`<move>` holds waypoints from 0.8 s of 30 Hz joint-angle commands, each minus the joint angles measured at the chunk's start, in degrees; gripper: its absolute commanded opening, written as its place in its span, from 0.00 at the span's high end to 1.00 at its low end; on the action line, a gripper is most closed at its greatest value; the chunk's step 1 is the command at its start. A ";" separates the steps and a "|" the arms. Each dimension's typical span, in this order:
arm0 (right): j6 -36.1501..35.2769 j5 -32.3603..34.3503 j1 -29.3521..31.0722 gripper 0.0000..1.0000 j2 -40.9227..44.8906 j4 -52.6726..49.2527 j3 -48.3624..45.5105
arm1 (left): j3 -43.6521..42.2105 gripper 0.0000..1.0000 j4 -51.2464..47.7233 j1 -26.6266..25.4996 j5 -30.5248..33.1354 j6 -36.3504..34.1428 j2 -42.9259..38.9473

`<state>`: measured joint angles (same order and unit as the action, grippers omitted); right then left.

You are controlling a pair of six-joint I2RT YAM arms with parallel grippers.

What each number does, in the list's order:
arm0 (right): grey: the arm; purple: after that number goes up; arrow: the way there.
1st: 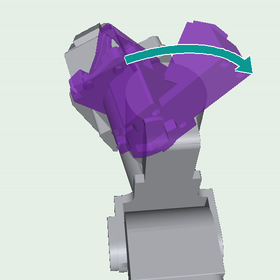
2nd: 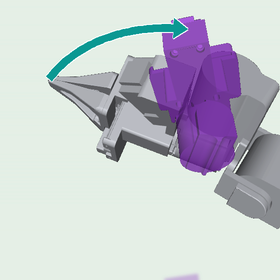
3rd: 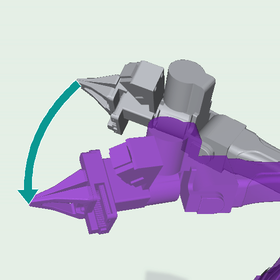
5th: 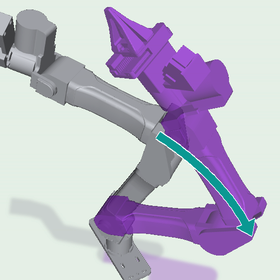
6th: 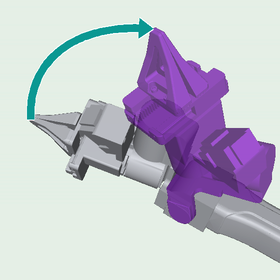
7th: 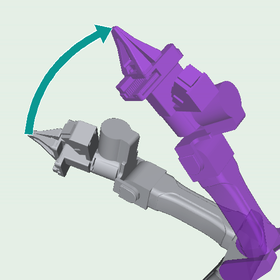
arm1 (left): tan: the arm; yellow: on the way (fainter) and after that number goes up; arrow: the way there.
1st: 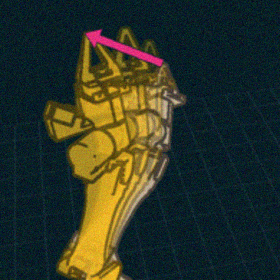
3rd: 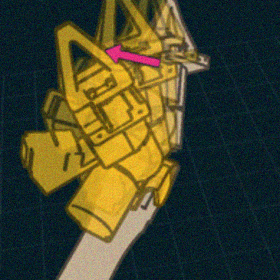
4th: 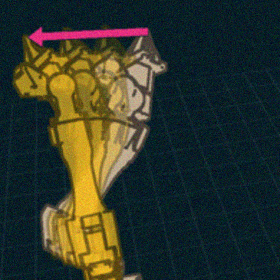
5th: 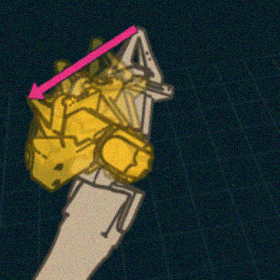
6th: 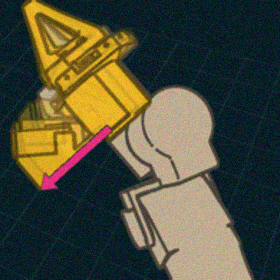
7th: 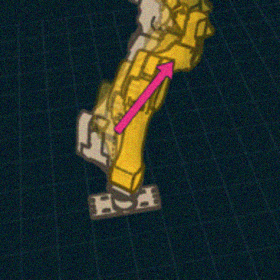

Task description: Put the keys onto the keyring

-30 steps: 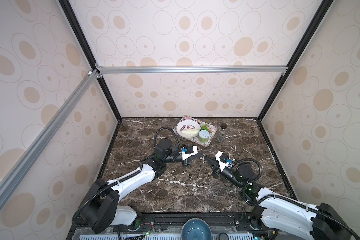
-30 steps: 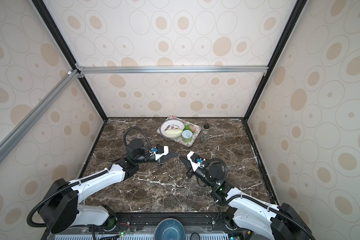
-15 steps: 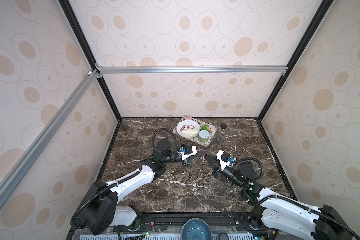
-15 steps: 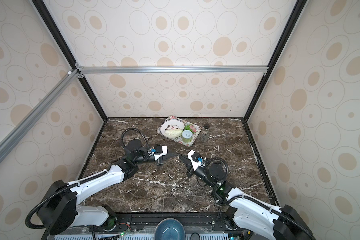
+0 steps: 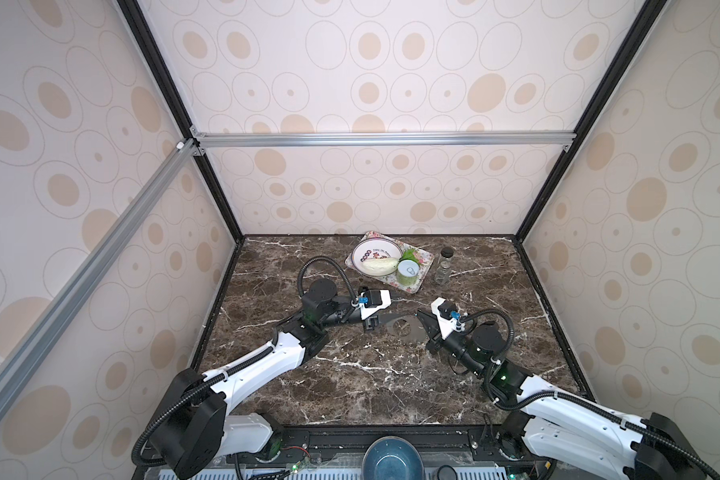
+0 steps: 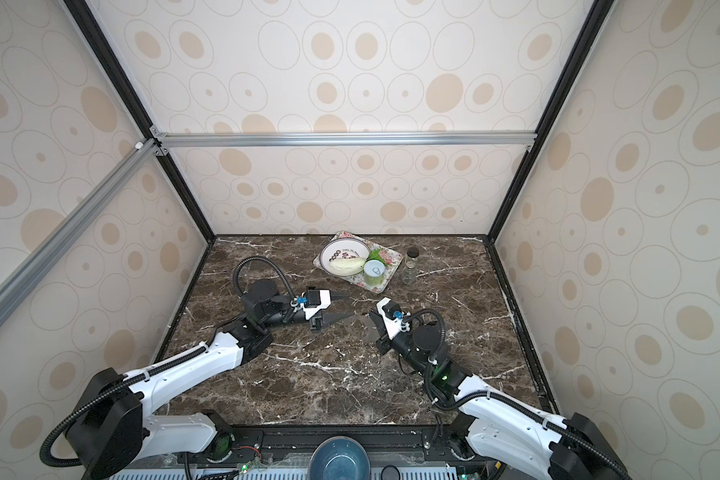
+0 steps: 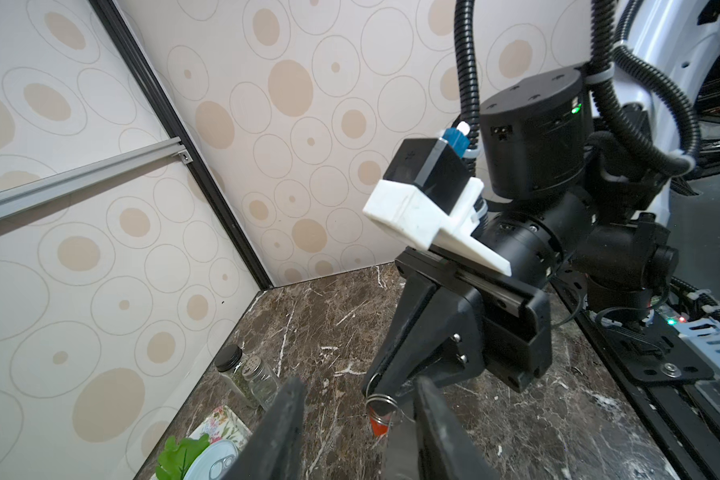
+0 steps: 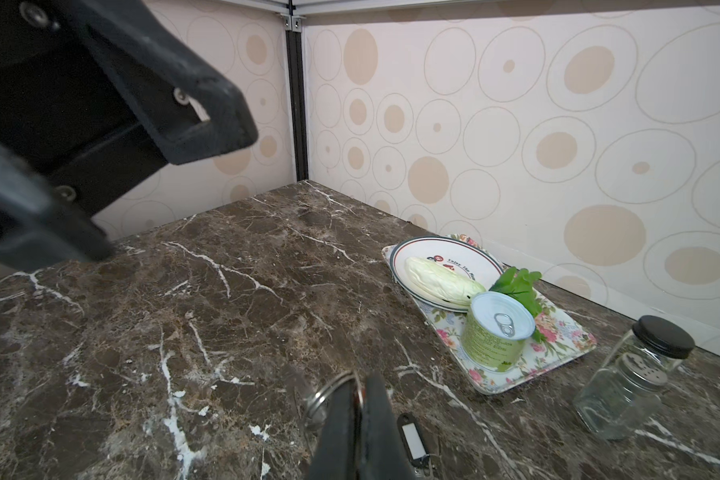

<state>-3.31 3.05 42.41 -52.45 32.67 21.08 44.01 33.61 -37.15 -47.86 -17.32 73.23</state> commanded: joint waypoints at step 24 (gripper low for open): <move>-0.83 0.65 -0.04 1.00 -0.53 -1.42 3.06 | 7.60 0.59 -14.31 -3.60 5.67 -8.94 1.71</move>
<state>-3.53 3.86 42.41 -53.21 29.52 22.57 48.73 21.28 -39.97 -42.57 -23.55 74.50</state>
